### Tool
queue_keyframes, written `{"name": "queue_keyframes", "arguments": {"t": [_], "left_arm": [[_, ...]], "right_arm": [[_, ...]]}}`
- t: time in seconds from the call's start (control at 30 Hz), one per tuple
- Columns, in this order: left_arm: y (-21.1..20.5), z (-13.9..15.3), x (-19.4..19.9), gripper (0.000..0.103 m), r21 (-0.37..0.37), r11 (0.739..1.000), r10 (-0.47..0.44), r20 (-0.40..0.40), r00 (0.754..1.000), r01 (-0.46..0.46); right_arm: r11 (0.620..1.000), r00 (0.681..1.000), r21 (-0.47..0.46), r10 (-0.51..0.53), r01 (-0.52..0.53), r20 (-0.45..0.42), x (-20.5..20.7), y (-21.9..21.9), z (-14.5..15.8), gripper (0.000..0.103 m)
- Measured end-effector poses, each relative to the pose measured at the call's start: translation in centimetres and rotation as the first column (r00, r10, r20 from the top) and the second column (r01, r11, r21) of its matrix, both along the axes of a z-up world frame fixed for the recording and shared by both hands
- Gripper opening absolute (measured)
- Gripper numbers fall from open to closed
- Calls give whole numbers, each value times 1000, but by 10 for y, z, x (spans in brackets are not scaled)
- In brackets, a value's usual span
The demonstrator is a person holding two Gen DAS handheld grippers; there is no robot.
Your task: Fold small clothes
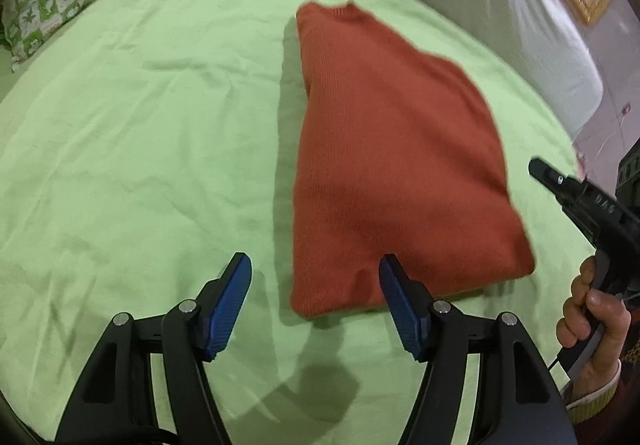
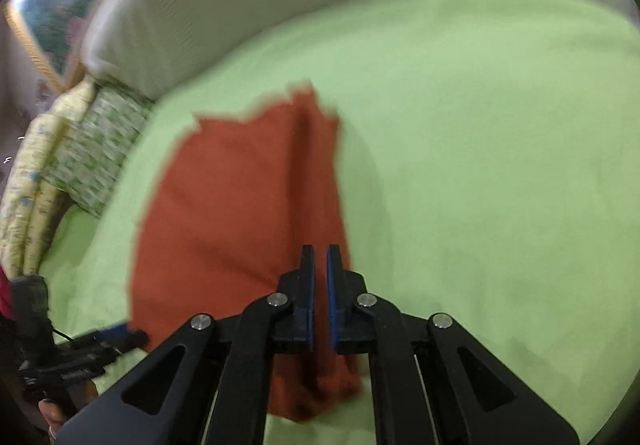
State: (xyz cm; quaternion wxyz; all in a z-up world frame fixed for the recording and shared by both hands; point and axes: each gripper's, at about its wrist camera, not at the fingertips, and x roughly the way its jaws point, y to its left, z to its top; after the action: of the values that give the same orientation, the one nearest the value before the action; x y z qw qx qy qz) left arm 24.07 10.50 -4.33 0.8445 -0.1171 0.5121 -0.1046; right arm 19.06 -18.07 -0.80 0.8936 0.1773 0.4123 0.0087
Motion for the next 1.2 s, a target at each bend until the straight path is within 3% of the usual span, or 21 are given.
{"name": "queue_keyframes", "arguments": {"t": [0.07,0.13,0.2,0.27,0.33,0.37,0.47,0.57,0.67,0.73,0.8,0.87,0.97,1.03,1.07,1.1,1.2], "left_arm": [[0,6,1,67,-35,999,9,12,1000,-9],[-6,3,6,67,-56,998,-9,-1,1000,9],[-16,-7,11,67,-6,1000,-12,-34,999,12],[-23,-22,10,67,8,999,-32,-70,997,33],[-27,-21,4,67,43,998,-43,-46,998,45],[-29,-17,0,67,59,997,-55,-41,998,58],[-28,-5,-5,67,80,995,-50,-20,999,52],[-25,13,-2,67,52,998,-29,32,999,27],[-30,30,13,68,4,999,-47,74,996,47],[-36,33,26,68,16,998,-56,82,995,55],[-41,31,37,68,21,998,-69,71,995,67],[-42,24,44,68,25,997,-71,53,996,70],[-42,17,38,69,31,997,-74,60,995,73],[-38,10,29,70,37,996,-83,56,995,81],[-38,3,26,70,45,996,-82,41,996,80],[-37,-2,23,70,54,996,-77,27,997,75],[-31,-23,15,70,66,997,-50,-22,999,51]], "right_arm": [[995,995,53,76,-79,57,12,10,14,8],[982,987,104,155,-160,52,32,25,12,8],[980,980,35,198,-197,-18,56,42,-3,8],[987,980,43,158,-154,-119,79,33,-35,8],[987,989,133,100,-86,-106,89,7,-47,2],[987,993,157,49,-32,-108,94,-6,-44,0],[994,998,107,-29,36,-61,101,-13,-17,5],[994,997,87,67,-65,-25,119,6,3,7],[985,984,78,158,-152,-79,148,22,-11,20],[995,985,32,96,-92,-140,165,9,-30,23],[995,989,100,34,-20,-144,170,-16,-40,14],[991,990,130,18,0,-139,162,-19,-34,17],[995,993,39,94,-92,-71,112,10,-5,19],[986,986,24,164,-163,-33,60,29,4,34],[983,982,0,186,-186,-36,36,35,2,51],[980,979,-21,198,-199,-40,21,40,-1,61],[970,986,-197,122,-143,-116,-32,32,-23,61]]}}
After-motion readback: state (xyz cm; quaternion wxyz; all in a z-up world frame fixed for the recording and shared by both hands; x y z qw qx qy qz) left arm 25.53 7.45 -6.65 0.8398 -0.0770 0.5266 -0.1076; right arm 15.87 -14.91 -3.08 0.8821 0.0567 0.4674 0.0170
